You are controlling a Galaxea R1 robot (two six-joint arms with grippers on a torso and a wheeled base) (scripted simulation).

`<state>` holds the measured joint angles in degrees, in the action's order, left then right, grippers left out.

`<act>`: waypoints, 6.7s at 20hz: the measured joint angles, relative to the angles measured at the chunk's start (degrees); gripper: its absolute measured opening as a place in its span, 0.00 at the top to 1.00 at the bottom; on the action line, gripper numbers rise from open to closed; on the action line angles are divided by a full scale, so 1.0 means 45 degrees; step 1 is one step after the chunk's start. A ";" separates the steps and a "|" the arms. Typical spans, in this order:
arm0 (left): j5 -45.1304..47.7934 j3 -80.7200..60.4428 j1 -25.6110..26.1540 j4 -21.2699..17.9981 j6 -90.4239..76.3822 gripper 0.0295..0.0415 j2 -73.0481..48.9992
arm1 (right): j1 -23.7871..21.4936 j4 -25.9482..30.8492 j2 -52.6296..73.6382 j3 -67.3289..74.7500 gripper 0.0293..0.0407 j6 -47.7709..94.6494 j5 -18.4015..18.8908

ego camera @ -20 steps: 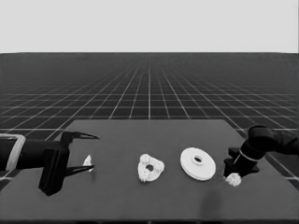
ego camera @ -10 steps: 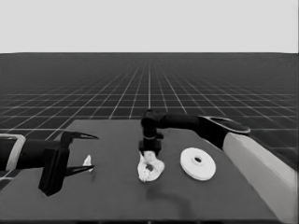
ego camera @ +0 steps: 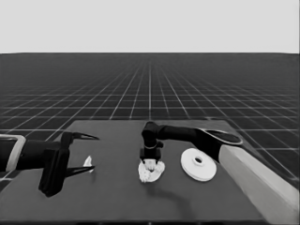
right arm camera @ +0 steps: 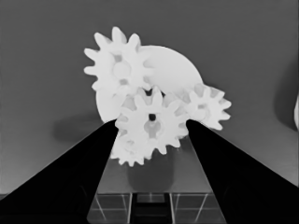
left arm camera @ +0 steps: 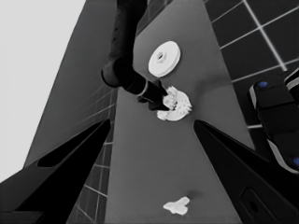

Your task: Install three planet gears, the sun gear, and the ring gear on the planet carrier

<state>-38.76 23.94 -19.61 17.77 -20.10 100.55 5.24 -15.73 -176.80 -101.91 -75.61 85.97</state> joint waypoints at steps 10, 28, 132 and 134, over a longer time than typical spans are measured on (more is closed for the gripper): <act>0.0000 0.0000 0.0000 0.0000 0.0000 0.25 0.0000 | 0.0085 0.0005 -0.0006 0.0004 0.86 -0.1141 -0.0001; 0.0000 0.0000 0.0000 0.0000 0.0000 0.25 0.0000 | 0.0097 0.0006 0.0003 0.0000 0.86 -0.3541 0.0006; 0.0000 0.0000 0.0000 0.0000 0.0000 0.25 0.0000 | -0.1973 0.1220 1.2061 1.0878 0.12 0.6209 -0.1143; 0.0000 0.0000 0.0000 0.0000 0.0000 0.25 0.0000 | -0.2156 0.1975 0.9924 0.6476 0.18 0.5279 -0.0404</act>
<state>-38.76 23.94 -19.61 17.77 -20.10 100.55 -4.46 -6.85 -132.14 -72.76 -51.85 84.15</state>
